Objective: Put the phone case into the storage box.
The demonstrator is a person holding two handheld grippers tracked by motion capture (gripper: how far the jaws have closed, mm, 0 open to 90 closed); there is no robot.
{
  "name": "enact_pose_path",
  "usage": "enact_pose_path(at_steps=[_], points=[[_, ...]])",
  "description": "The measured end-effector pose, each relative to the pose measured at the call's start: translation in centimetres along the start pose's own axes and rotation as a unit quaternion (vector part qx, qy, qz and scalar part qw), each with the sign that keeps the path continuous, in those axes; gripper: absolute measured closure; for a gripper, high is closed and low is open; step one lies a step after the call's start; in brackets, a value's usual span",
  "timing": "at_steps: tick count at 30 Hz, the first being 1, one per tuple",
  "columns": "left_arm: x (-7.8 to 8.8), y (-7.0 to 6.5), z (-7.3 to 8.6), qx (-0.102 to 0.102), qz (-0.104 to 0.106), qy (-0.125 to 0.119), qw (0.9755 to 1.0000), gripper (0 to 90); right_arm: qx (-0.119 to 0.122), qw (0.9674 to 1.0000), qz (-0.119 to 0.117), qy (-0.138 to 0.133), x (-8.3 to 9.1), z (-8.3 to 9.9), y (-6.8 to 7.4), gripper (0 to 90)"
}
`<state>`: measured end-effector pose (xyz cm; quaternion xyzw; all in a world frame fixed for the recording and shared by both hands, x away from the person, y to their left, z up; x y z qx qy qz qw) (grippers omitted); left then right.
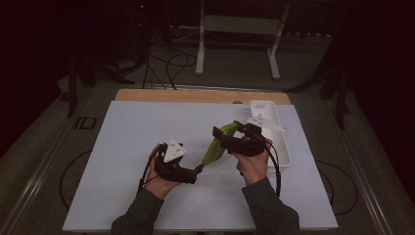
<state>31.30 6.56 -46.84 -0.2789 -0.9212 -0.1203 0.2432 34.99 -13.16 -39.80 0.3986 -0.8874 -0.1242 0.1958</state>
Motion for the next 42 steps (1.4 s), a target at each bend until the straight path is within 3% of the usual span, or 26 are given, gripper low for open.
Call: enact_pose_path(at_steps=[19,42], points=[[0.8,1.5,0.2,0.008,-0.002,-0.004,1.0000,0.0,0.003,1.0000,0.007,0.007,-0.1,-0.2,-0.4,15.7],[2.1,3.2,1.2,0.012,-0.013,-0.003,0.9998,0.0,0.004,0.9993,0.035,0.012,0.1,-0.7,-1.5,15.8]])
Point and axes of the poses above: each handheld gripper's, and its own axes: x roughly backward along the jaws, z roughly out of its underside, y roughly to its left, the point moved 4 cm from there along -x, roughly forward along the jaws, and after that the axes turned 12 degrees about -z, right-handed, at the moved point
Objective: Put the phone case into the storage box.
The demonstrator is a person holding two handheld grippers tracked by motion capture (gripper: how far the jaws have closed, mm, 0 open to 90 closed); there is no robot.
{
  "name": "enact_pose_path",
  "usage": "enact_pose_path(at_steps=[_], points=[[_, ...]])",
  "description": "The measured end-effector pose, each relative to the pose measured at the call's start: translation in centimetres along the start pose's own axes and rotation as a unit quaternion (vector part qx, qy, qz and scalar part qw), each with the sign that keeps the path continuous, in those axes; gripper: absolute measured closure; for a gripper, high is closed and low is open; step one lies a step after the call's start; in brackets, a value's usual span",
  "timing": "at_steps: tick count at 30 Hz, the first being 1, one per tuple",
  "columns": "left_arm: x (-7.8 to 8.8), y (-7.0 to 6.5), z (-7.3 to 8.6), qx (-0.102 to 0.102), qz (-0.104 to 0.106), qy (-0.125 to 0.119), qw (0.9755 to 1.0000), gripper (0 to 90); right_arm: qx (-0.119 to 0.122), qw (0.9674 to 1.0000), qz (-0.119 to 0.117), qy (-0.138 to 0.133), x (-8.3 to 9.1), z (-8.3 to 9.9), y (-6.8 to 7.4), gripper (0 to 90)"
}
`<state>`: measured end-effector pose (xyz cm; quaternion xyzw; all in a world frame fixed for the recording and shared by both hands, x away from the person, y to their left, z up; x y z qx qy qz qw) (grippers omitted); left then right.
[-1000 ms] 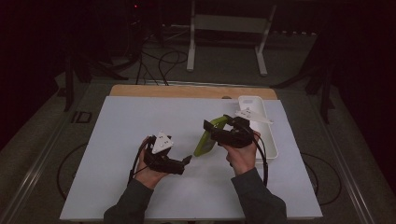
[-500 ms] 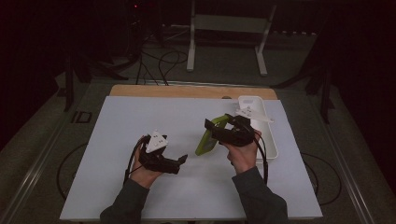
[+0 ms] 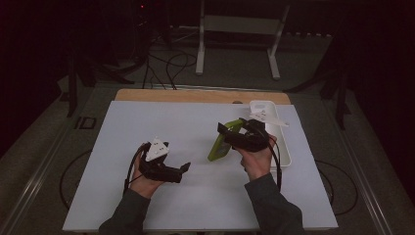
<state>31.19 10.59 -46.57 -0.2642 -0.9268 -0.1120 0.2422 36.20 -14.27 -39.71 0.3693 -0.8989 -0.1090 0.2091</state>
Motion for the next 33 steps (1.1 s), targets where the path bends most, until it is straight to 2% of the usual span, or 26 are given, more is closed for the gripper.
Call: enact_pose_path(at_steps=[9,23,33], points=[[0.6,0.8,0.6,0.006,-0.006,0.000,1.0000,0.0,0.010,0.9998,0.013,0.006,0.0,-1.0,-0.1,15.8],[1.3,1.9,1.2,0.015,-0.014,0.001,0.9998,0.0,0.009,0.9992,0.033,0.023,-0.2,-1.0,-1.2,15.7],[1.7,2.5,1.8,0.017,-0.018,0.003,0.9997,0.0,0.017,0.9985,0.042,0.029,0.0,-1.8,-1.4,15.7]])
Point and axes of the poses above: each handheld gripper's, and its own axes: x roughly backward along the jaws, z roughly out of its underside, y roughly to its left, the point moved 4 cm from there along -x, roughly forward along the jaws, and after that the axes turned 12 degrees about -z, right-handed, at the moved point
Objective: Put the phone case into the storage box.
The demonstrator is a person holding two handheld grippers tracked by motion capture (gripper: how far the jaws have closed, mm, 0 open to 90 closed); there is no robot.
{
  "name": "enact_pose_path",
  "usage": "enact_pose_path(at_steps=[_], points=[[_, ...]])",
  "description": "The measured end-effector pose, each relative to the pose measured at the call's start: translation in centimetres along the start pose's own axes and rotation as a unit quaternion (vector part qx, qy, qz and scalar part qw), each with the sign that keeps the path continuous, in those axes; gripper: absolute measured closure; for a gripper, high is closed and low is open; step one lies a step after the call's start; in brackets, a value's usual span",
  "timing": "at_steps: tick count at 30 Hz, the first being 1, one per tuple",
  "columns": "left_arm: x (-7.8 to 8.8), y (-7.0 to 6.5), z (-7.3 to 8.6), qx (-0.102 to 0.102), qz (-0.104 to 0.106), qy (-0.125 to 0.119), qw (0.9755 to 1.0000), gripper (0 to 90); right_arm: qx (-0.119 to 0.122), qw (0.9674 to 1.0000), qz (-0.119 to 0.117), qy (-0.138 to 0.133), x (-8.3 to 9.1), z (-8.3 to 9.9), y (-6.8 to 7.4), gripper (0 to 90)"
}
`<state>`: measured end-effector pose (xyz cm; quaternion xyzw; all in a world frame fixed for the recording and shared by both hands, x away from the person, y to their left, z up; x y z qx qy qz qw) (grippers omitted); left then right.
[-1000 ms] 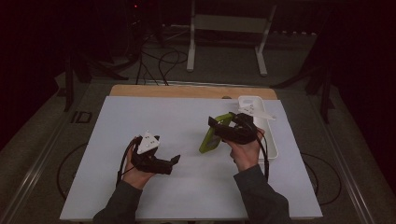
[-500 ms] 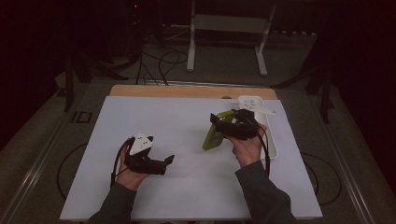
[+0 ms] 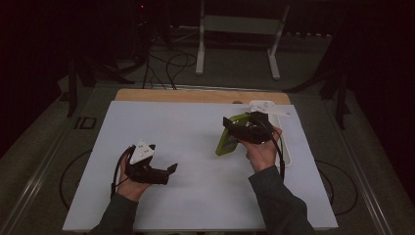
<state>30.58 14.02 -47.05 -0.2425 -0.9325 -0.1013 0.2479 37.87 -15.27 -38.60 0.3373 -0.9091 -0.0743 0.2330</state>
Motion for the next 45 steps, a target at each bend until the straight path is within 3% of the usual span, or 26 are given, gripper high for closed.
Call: enact_pose_path(at_steps=[27,45], points=[[1.0,1.8,1.9,0.017,-0.013,0.003,0.9998,0.0,0.000,0.9994,0.023,0.025,-0.2,0.0,-1.2,15.7],[1.8,2.8,4.1,0.033,-0.026,-0.013,0.9990,0.0,0.006,0.9988,0.037,0.031,-0.1,-0.3,-1.7,15.7]])
Point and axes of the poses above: each handheld gripper's, and its own axes: x roughly backward along the jaws, z roughly out of its underside, y roughly to its left, the point moved 4 cm from there along -x, roughly forward along the jaws, and after that the axes turned 12 degrees about -z, right-handed, at the moved point
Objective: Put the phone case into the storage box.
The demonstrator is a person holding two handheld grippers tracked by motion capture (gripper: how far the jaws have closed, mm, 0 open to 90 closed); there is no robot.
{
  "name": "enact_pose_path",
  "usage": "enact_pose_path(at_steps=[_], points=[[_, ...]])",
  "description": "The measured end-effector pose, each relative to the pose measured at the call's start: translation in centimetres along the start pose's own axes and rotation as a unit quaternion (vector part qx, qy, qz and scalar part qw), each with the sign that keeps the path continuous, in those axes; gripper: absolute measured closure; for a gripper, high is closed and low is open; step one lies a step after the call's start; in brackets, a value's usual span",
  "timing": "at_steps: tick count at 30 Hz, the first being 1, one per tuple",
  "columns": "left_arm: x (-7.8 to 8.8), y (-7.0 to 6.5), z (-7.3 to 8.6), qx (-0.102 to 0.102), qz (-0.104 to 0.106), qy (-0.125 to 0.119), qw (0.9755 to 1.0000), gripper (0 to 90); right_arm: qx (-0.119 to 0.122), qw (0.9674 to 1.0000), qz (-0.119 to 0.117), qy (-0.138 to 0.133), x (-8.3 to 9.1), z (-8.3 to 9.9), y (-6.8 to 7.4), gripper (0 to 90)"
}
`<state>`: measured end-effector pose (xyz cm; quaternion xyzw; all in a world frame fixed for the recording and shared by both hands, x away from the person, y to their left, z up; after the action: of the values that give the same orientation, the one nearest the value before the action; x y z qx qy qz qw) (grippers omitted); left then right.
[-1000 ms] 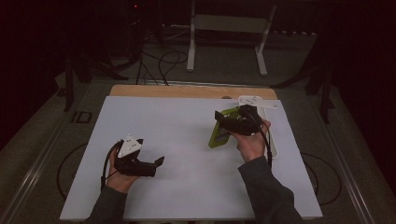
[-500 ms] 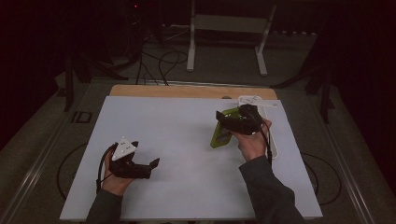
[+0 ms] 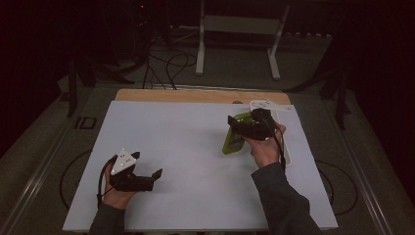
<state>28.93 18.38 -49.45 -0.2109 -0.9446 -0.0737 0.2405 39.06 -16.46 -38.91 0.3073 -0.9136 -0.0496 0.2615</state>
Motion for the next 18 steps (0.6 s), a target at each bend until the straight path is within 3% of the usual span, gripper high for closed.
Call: enact_pose_path(at_steps=[8,18], points=[[0.7,0.5,0.6,0.002,-0.004,-0.008,1.0000,0.0,0.011,0.9999,0.007,-0.001,0.2,-1.0,0.0,15.7],[1.5,1.1,1.1,0.000,-0.011,-0.011,0.9999,0.0,0.008,0.9999,0.013,0.000,0.1,-1.3,-0.6,15.7]])
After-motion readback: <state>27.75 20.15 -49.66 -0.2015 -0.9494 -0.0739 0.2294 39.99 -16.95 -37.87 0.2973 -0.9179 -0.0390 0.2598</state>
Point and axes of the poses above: each handheld gripper's, and its own axes: x roughly backward along the jaws, z roughly out of its underside, y roughly to its left, the point moved 4 cm from there along -x, roughly forward along the jaws, and after that the axes turned 12 degrees about -z, right-handed, at the moved point
